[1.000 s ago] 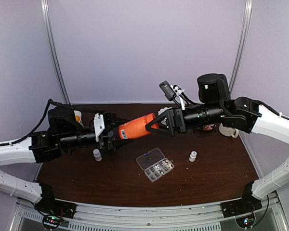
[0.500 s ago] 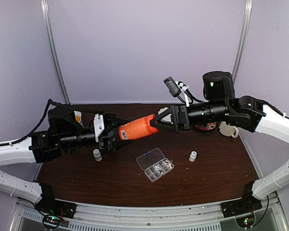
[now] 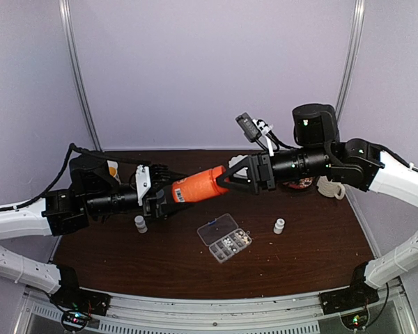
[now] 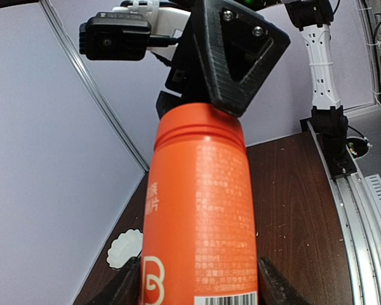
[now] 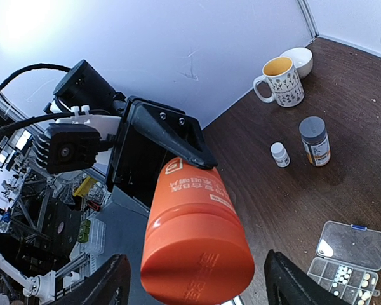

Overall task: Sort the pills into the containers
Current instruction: Unscrew the lid of the pill bottle.

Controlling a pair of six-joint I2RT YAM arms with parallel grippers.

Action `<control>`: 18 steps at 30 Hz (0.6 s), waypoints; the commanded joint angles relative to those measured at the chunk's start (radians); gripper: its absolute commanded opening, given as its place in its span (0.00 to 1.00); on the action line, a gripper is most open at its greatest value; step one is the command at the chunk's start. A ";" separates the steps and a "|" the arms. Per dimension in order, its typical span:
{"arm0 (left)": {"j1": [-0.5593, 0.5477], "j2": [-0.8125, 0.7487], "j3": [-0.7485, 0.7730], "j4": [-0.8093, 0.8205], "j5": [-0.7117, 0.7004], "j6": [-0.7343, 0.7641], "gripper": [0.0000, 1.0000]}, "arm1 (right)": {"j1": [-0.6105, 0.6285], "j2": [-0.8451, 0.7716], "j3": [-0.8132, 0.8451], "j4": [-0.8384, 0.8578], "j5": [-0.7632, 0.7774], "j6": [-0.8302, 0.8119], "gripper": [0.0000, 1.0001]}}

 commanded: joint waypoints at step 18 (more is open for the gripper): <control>-0.003 -0.019 0.025 0.029 0.016 -0.017 0.00 | 0.003 0.004 0.020 -0.009 -0.020 -0.062 0.57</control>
